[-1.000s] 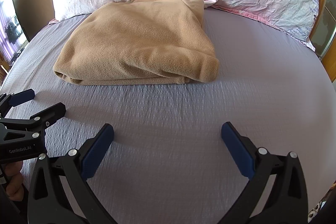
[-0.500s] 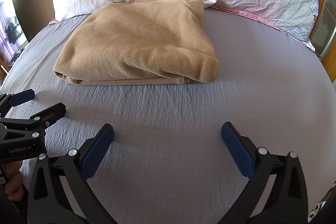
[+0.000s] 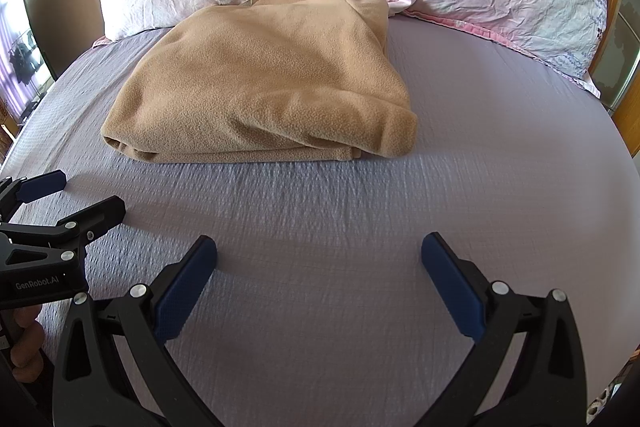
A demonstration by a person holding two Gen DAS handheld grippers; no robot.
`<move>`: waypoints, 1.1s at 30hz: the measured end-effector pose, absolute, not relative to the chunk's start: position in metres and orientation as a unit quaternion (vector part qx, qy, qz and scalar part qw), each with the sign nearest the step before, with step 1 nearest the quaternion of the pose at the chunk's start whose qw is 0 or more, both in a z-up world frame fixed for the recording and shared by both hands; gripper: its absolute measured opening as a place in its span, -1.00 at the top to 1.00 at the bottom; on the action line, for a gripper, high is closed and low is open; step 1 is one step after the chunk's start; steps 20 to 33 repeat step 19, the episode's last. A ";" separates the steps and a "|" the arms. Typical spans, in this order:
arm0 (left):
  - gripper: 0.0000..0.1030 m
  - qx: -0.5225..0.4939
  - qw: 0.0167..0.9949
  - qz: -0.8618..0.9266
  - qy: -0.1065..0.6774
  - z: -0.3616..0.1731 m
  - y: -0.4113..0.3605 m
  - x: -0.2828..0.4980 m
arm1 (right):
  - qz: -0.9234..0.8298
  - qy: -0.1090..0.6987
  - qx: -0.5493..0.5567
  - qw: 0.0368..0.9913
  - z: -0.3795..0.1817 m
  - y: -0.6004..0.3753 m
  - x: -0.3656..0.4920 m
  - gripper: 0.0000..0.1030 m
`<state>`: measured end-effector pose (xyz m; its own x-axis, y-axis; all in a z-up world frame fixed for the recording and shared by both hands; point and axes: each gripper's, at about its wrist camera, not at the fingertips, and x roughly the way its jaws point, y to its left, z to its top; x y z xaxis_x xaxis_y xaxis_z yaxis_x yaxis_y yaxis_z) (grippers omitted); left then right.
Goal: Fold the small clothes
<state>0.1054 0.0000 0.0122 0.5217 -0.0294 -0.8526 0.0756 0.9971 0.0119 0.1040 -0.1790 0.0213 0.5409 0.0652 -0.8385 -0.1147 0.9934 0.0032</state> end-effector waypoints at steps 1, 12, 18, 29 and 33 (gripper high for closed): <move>-0.97 0.024 0.872 -0.030 0.488 0.013 0.000 0.106 | 0.051 0.476 -0.026 0.877 0.022 -0.179 0.104 -0.97; -0.97 0.025 0.873 -0.031 0.486 0.014 0.001 0.106 | 0.051 0.476 -0.026 0.878 0.021 -0.179 0.104 -0.97; -0.97 0.025 0.873 -0.031 0.486 0.015 0.001 0.106 | 0.051 0.476 -0.026 0.878 0.021 -0.179 0.104 -0.97; -0.97 0.025 0.873 -0.031 0.485 0.015 0.001 0.105 | 0.051 0.476 -0.026 0.878 0.021 -0.179 0.104 -0.97; -0.97 0.025 0.873 -0.031 0.485 0.015 0.001 0.105 | 0.051 0.476 -0.026 0.878 0.021 -0.179 0.104 -0.97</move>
